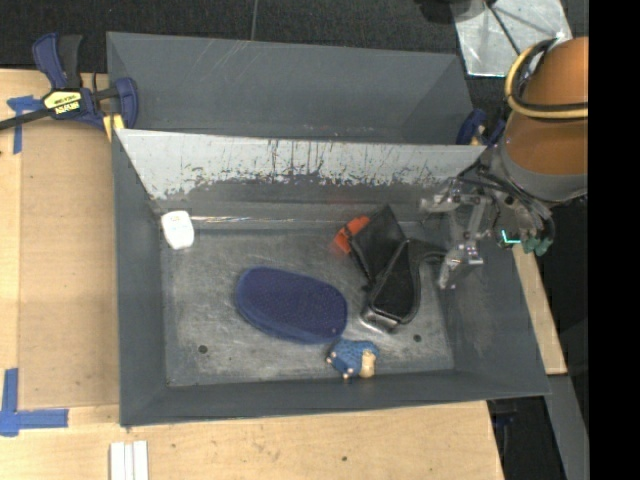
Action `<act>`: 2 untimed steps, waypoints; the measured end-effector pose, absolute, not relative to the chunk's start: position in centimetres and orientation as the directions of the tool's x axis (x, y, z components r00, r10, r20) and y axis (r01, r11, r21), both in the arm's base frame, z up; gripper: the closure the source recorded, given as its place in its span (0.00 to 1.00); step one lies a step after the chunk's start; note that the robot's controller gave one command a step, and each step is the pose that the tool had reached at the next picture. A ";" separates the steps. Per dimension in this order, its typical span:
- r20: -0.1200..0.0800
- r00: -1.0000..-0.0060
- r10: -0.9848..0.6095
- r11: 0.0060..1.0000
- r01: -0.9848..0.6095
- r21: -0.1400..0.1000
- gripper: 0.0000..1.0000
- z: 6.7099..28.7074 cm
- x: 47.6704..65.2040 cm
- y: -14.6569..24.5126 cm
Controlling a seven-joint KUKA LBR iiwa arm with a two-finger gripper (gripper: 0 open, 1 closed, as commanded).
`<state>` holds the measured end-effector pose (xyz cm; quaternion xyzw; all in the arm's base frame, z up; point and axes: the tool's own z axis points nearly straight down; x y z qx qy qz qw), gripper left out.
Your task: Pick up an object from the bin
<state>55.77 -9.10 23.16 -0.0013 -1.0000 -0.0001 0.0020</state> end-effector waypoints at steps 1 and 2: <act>-0.018 -0.833 0.553 0.833 0.553 0.009 0.00 12.5 55.4 -7.4; -0.007 -0.993 -0.117 0.993 -0.117 -0.002 0.00 15.1 55.6 -10.5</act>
Offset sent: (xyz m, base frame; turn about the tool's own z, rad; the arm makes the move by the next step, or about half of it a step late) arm -0.0137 0.0243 -0.1616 0.7667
